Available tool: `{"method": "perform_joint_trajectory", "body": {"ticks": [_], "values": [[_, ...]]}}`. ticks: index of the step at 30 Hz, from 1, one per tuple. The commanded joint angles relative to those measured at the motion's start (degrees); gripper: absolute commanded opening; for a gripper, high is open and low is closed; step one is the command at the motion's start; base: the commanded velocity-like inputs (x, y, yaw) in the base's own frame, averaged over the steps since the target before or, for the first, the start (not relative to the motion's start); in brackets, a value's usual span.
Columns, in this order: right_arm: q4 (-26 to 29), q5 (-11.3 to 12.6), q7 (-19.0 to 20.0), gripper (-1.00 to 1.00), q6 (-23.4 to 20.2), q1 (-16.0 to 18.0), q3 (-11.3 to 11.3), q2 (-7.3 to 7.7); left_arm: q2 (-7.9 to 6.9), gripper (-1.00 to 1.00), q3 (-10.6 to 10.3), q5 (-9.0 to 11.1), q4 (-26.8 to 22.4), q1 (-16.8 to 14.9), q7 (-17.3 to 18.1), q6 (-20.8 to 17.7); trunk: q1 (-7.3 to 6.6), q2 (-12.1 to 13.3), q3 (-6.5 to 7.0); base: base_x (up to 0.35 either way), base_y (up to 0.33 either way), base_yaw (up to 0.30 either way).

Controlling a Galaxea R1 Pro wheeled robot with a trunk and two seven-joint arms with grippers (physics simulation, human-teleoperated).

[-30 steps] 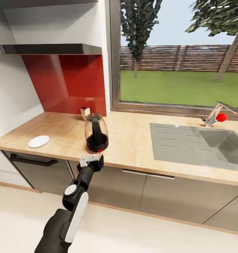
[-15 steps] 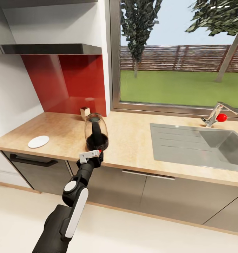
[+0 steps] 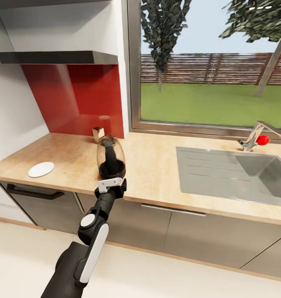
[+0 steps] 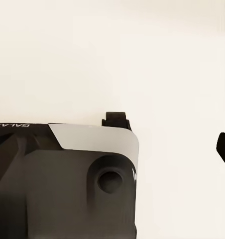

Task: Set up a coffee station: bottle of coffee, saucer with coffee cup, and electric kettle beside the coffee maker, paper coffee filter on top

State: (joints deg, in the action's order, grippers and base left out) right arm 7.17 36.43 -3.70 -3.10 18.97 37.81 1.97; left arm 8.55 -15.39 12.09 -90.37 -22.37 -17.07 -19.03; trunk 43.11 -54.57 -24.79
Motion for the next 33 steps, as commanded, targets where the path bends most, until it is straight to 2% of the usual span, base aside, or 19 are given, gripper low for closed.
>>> {"method": "perform_joint_trajectory", "body": {"ticks": [1,5,8,33], "values": [[0.21,0.4,-0.34,1.0,-0.33,-0.01,0.49,0.05,-0.01,1.0,-0.27,0.59,-0.08,-0.05,-1.0,-0.2,0.02,-0.04,-0.06,0.173,-0.141,0.0],[0.21,0.4,-0.34,1.0,-0.33,-0.02,0.5,0.05,-0.07,1.0,-0.87,0.57,-0.07,-0.05,-3.76,-0.16,0.02,-0.04,-0.06,0.082,-0.067,0.0],[0.21,0.4,-0.34,1.0,-0.33,-0.02,0.49,0.05,-0.09,1.0,-0.98,0.57,-0.07,-0.05,-4.28,-0.2,0.02,-0.04,-0.06,0.024,-0.019,0.0],[0.21,0.4,-0.34,1.0,-0.33,-0.01,0.46,0.05,-0.27,1.0,-0.92,0.57,-0.07,-0.05,-4.94,-0.14,0.02,-0.04,-0.06,0.104,-0.001,0.0]]}}
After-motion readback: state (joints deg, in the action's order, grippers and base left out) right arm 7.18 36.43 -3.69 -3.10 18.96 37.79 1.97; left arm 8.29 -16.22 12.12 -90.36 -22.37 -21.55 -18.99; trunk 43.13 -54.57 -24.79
